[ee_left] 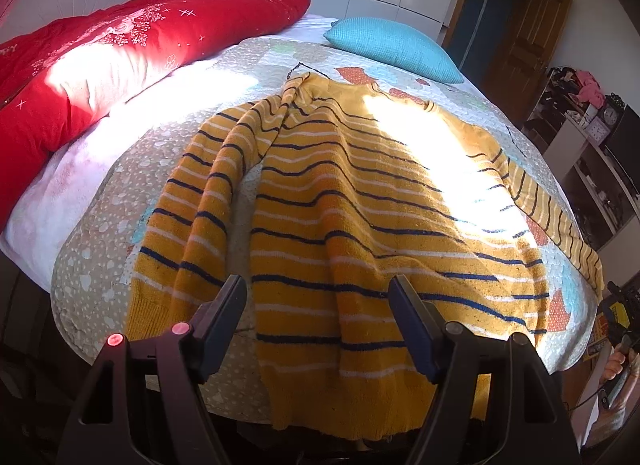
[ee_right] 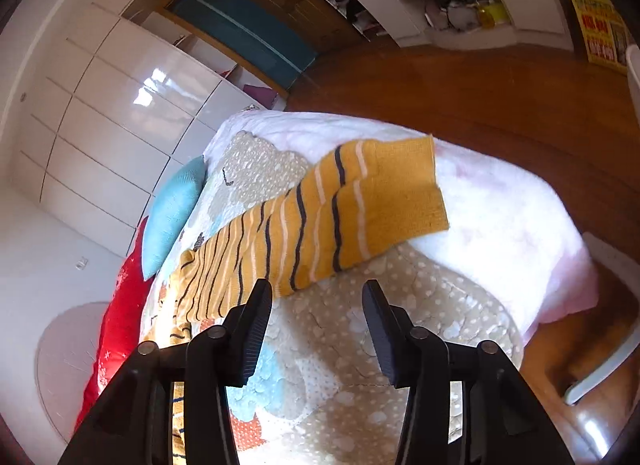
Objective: Fold small clothes
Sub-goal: 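Grasp the sleeve of the yellow striped sweater with the right gripper and lift it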
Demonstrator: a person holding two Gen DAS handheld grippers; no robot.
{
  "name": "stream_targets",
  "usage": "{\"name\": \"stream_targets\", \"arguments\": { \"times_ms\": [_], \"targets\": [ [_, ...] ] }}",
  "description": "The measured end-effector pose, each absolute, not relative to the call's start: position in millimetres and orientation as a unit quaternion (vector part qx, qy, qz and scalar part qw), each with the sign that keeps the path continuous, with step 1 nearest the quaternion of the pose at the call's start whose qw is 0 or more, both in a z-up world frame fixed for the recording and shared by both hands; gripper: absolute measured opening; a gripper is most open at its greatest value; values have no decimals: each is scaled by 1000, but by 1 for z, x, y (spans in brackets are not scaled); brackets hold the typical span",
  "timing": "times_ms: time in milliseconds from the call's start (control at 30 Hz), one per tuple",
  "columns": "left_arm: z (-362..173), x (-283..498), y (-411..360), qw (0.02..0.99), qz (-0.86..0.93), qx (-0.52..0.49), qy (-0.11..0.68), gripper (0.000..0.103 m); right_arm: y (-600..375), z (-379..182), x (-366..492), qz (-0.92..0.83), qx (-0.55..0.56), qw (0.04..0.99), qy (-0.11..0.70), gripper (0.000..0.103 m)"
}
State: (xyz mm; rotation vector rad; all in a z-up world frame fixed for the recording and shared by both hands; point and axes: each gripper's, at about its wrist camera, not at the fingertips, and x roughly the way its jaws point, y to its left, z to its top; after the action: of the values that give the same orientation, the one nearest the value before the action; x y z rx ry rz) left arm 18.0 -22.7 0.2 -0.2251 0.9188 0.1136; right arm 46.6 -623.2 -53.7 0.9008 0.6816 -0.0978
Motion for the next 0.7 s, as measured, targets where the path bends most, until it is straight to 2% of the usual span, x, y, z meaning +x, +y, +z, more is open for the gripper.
{"name": "stream_targets", "arguments": {
  "times_ms": [167, 200, 233, 333, 533, 700],
  "targets": [
    [4, 19, -24, 891, 60, -101, 438, 73, -623, -61, 75, -93, 417, 849, 310, 49],
    [3, 19, -23, 890, 61, -105, 439, 73, -624, -58, 80, -105, 408, 854, 306, 39],
    [3, 19, -22, 889, 60, -108, 441, 73, -627, -56, 87, -116, 400, 855, 308, 7],
    [5, 17, -21, 891, 59, -108, 438, 73, -648, -43, 95, -124, 406, 855, 299, 6],
    [8, 11, -4, 896, 73, -120, 422, 73, -674, 28, 103, -177, 359, 881, 250, 5],
    [1, 4, 17, 893, 83, -148, 417, 73, -610, 83, 151, -117, 286, 916, 255, 5]
  ]
}}
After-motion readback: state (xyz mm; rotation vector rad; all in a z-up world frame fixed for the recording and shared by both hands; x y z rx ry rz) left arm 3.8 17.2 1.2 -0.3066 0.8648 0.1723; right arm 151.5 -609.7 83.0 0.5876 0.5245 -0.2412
